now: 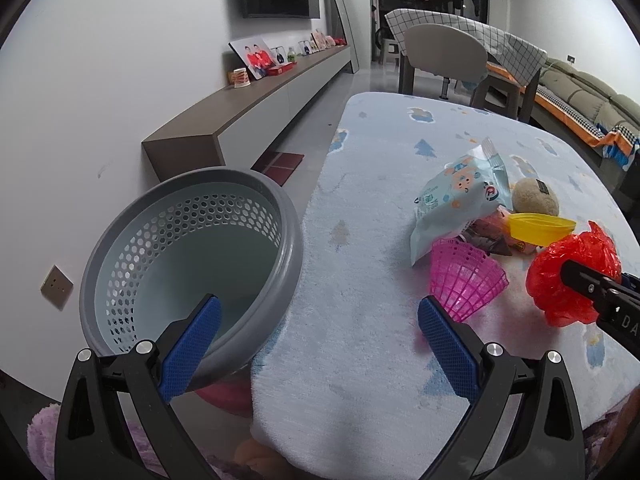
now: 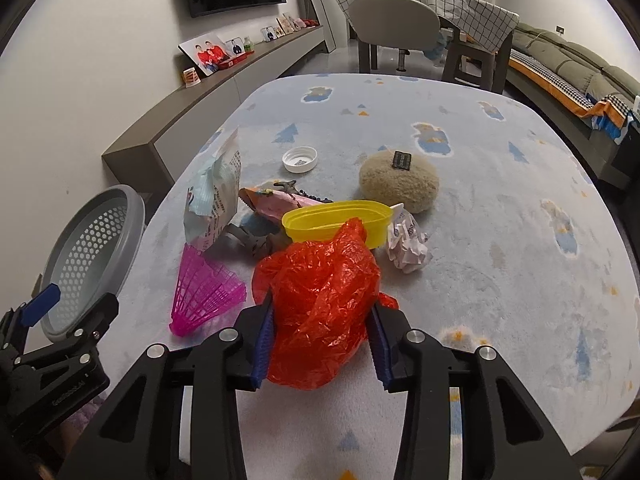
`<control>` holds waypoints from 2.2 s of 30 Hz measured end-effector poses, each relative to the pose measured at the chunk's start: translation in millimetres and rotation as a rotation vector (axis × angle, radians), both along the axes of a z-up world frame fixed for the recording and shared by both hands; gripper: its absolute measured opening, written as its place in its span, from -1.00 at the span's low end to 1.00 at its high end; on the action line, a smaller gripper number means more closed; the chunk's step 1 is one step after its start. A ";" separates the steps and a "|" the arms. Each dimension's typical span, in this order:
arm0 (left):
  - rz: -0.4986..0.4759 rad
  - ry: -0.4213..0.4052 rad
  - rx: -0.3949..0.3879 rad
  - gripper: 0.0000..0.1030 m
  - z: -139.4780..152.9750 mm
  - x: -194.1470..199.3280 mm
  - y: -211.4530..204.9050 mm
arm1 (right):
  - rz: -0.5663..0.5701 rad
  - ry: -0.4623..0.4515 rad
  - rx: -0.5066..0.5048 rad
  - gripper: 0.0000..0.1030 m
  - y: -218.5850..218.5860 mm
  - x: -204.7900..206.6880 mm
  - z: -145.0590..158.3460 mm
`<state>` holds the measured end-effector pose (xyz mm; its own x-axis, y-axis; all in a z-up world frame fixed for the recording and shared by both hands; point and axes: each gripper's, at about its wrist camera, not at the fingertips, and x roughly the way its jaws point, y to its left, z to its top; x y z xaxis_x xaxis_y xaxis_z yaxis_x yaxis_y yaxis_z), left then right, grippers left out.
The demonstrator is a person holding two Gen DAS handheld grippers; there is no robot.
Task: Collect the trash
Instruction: 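Grasp the red plastic bag with the right tool while the left tool grasps the pink shuttlecock, then carry the red bag and pink shuttlecock with both tools over the grey basket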
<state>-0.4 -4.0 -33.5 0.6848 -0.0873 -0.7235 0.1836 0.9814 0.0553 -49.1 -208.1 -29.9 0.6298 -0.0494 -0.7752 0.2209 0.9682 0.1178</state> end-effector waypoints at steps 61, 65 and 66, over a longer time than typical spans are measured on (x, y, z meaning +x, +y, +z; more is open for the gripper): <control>-0.237 -0.047 -0.087 -0.22 28.8 -40.9 -30.7 | -0.071 -0.042 0.106 -0.24 -19.4 -61.6 11.1; -0.181 -0.065 -0.083 -0.22 37.8 -37.6 -3.9 | -0.031 -0.053 0.124 -0.24 -1.0 -51.8 20.8; -0.165 -0.068 -0.081 -0.22 39.5 -36.4 3.1 | -0.013 -0.059 0.120 -0.24 6.7 -48.2 24.0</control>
<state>-36.8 -0.9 6.0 0.7034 -0.2584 -0.6622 0.3410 0.9400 -0.0045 -97.3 -201.3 -5.9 0.6741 0.0327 -0.7380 0.2231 0.9434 0.2456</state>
